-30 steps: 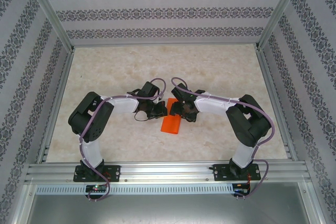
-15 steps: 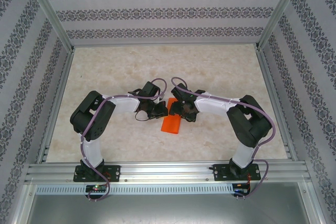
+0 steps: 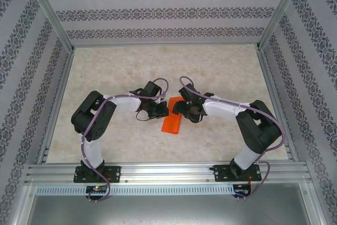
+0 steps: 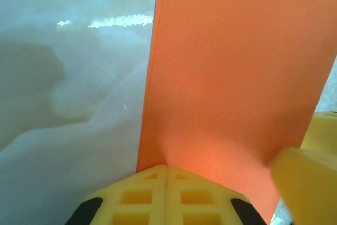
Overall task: Fold a paper plane with a square sheet of paper (pick it up from the middle)
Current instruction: Hold the square sheet of paper at the center of the table.
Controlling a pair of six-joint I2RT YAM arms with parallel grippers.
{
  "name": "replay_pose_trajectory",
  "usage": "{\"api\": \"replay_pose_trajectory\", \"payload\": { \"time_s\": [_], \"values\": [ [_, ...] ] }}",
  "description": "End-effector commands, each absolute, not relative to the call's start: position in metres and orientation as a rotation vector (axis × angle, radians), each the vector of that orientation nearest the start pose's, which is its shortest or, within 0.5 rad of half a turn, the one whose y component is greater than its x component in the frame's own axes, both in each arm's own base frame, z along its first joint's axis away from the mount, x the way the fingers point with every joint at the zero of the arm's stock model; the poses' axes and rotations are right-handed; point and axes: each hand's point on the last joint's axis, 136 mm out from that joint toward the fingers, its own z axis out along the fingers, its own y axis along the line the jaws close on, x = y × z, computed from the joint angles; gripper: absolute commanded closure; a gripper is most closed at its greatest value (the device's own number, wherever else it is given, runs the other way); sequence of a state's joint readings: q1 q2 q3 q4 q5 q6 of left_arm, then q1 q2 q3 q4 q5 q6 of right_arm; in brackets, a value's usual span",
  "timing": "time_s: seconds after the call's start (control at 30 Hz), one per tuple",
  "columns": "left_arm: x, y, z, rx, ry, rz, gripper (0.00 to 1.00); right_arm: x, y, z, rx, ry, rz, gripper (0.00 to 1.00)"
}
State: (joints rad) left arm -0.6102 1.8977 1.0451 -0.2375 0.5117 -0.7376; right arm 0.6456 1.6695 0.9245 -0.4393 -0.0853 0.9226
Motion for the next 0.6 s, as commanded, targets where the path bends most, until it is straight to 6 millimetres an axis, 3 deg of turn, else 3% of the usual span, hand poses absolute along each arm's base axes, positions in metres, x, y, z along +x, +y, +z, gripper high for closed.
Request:
{"api": "replay_pose_trajectory", "payload": {
  "time_s": [0.0,0.27,0.43,0.57],
  "values": [
    [0.288,-0.308,0.014,0.037,2.934,-1.006,1.0,0.28,0.238,0.019,0.379,2.87,0.552,0.22],
    [0.292,-0.312,0.027,0.058,2.904,-1.04,1.0,0.277,0.228,0.007,0.397,2.899,0.47,0.25],
    [0.298,-0.317,0.058,0.108,2.816,-1.08,0.92,0.275,0.225,0.002,0.408,2.91,0.441,0.26],
    [0.308,-0.303,0.079,0.095,2.756,-0.962,0.88,0.273,0.224,-0.001,0.406,2.917,0.433,0.27]
  ]
}}
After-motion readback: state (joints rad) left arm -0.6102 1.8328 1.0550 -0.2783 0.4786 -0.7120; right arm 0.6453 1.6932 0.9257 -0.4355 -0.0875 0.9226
